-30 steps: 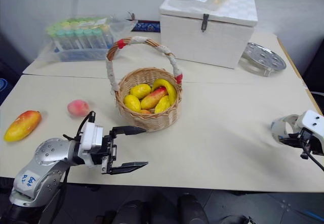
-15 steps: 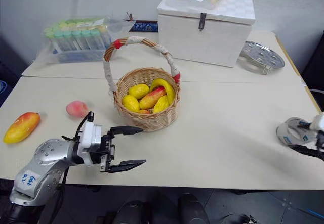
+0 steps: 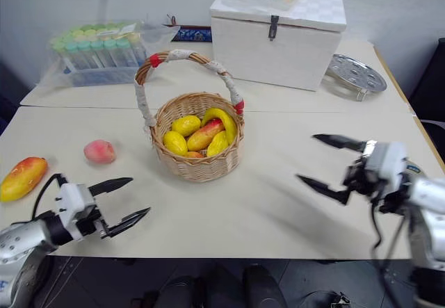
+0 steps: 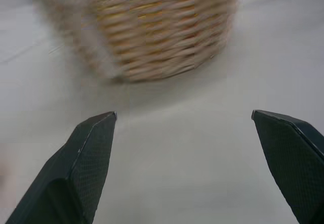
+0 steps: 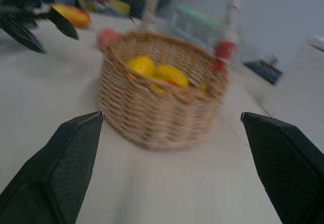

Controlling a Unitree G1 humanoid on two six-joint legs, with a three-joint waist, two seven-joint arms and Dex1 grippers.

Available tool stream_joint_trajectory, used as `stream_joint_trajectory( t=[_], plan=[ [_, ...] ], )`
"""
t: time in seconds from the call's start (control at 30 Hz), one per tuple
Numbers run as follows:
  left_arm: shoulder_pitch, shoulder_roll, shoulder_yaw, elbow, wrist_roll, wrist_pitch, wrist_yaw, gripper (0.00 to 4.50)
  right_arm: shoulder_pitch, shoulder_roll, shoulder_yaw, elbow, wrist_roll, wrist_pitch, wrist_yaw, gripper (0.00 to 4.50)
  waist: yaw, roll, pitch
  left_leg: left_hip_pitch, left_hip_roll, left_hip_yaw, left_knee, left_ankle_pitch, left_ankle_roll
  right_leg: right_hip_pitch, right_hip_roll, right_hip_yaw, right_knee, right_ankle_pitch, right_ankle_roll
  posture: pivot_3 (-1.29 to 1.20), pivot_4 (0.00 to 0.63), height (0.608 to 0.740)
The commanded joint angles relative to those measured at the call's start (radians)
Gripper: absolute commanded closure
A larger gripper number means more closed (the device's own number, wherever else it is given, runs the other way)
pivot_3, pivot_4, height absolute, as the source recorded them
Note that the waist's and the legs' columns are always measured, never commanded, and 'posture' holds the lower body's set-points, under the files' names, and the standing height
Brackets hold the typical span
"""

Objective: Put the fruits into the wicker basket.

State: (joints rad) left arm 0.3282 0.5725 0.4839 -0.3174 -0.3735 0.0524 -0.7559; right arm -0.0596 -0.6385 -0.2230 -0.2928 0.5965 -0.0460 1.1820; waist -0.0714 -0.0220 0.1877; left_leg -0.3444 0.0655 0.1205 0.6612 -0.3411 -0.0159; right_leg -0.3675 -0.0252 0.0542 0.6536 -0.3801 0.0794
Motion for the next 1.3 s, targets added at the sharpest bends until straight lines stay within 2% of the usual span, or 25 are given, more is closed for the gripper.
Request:
stream_joint_trajectory(
  t=[0.03, 0.17, 0.3, 0.47, 0.57, 0.67, 0.8, 0.9, 1.0, 1.13, 1.3],
  plan=[
    [0.068, -0.056, 0.183, 0.027, -0.046, 0.005, 0.113, 0.00, 0.021, 0.081, 0.119, -0.070, -0.033, -0.067, 0.000, 0.02, 0.002, -0.001, -0.001, -0.002, 0.000, 0.000, 0.000, 0.000, 0.000, -0.002, 0.000, 0.000, 0.000, 0.000, 0.000, 0.00, 0.150, 0.740],
    [0.154, -0.127, 0.281, 0.094, -0.103, 0.079, 0.179, 0.00, 0.011, 0.162, 0.230, -0.040, -0.092, -0.142, 0.008, 0.02, 0.009, -0.003, -0.002, -0.008, -0.001, 0.000, 0.005, 0.000, 0.003, -0.007, -0.002, 0.000, 0.003, 0.000, 0.000, 0.00, 0.150, 0.740],
    [0.167, -0.195, 0.388, 0.160, -0.171, 0.131, 0.300, 0.00, -0.040, 0.181, 0.243, 0.023, -0.116, -0.184, 0.000, 0.02, 0.014, -0.011, -0.003, -0.007, -0.001, 0.000, 0.005, -0.001, 0.003, -0.007, -0.003, -0.001, 0.004, 0.001, 0.000, 0.00, 0.150, 0.740],
    [0.124, -0.190, 0.434, 0.182, -0.212, 0.217, 0.420, 0.00, -0.058, 0.185, 0.241, 0.057, -0.125, -0.231, -0.006, 0.02, 0.020, -0.015, -0.006, -0.007, -0.001, -0.005, 0.004, 0.000, 0.004, -0.006, -0.003, -0.006, 0.005, 0.001, -0.002, 0.00, 0.150, 0.740],
    [0.020, -0.103, 0.413, 0.136, -0.266, 0.318, 0.454, 0.00, -0.070, 0.202, 0.240, 0.060, -0.124, -0.248, -0.034, 0.02, 0.022, -0.015, -0.006, -0.007, -0.001, -0.006, 0.004, 0.000, 0.004, -0.005, -0.003, -0.008, 0.006, 0.001, -0.002, 0.00, 0.150, 0.740],
    [-0.081, 0.054, 0.368, 0.149, -0.223, 0.413, 0.469, 0.00, -0.074, 0.206, 0.253, 0.075, -0.138, -0.257, -0.040, 0.02, 0.022, -0.018, -0.008, -0.008, -0.001, -0.009, 0.004, 0.003, 0.000, -0.006, -0.003, -0.011, 0.007, 0.001, -0.005, 0.00, 0.150, 0.740],
    [-0.186, 0.274, 0.276, 0.232, -0.187, 0.560, 0.411, 0.00, -0.079, 0.207, 0.260, 0.099, -0.153, -0.270, -0.049, 0.02, 0.014, -0.016, -0.007, -0.008, -0.001, -0.010, 0.003, 0.004, -0.003, -0.006, -0.005, -0.015, 0.007, 0.001, -0.006, 0.00, 0.150, 0.740],
    [-0.291, 0.402, 0.195, 0.365, -0.124, 0.600, 0.385, 0.00, -0.083, 0.205, 0.265, 0.115, -0.163, -0.279, -0.049, 0.02, 0.008, -0.013, -0.005, -0.008, -0.001, -0.007, 0.002, 0.004, -0.003, -0.008, -0.006, -0.019, 0.007, 0.001, -0.006, 0.00, 0.150, 0.740],
    [-0.462, 0.530, 0.030, 0.613, -0.051, 0.632, 0.289, 0.00, -0.095, 0.202, 0.265, 0.131, -0.175, -0.281, -0.057, 0.02, 0.011, -0.013, -0.005, -0.008, 0.000, -0.006, 0.001, 0.005, -0.004, -0.011, -0.006, -0.021, 0.008, 0.000, -0.008, 0.00, 0.150, 0.740],
    [-0.636, 0.576, -0.109, 0.854, 0.045, 0.571, 0.227, 0.00, -0.103, 0.201, 0.263, 0.135, -0.193, -0.284, -0.081, 0.02, 0.014, -0.011, -0.004, -0.008, 0.000, -0.003, 0.002, 0.005, -0.005, -0.012, -0.006, -0.021, 0.009, 0.000, -0.008, 0.00, 0.150, 0.740],
    [-0.789, 0.560, -0.206, 1.051, 0.095, 0.560, 0.120, 0.00, -0.094, 0.194, 0.263, 0.117, -0.200, -0.279, -0.105, 0.02, 0.018, -0.014, -0.005, -0.011, 0.000, -0.001, 0.004, 0.005, -0.004, -0.019, -0.008, -0.022, 0.016, 0.000, -0.008, 0.00, 0.150, 0.740]
  ],
)
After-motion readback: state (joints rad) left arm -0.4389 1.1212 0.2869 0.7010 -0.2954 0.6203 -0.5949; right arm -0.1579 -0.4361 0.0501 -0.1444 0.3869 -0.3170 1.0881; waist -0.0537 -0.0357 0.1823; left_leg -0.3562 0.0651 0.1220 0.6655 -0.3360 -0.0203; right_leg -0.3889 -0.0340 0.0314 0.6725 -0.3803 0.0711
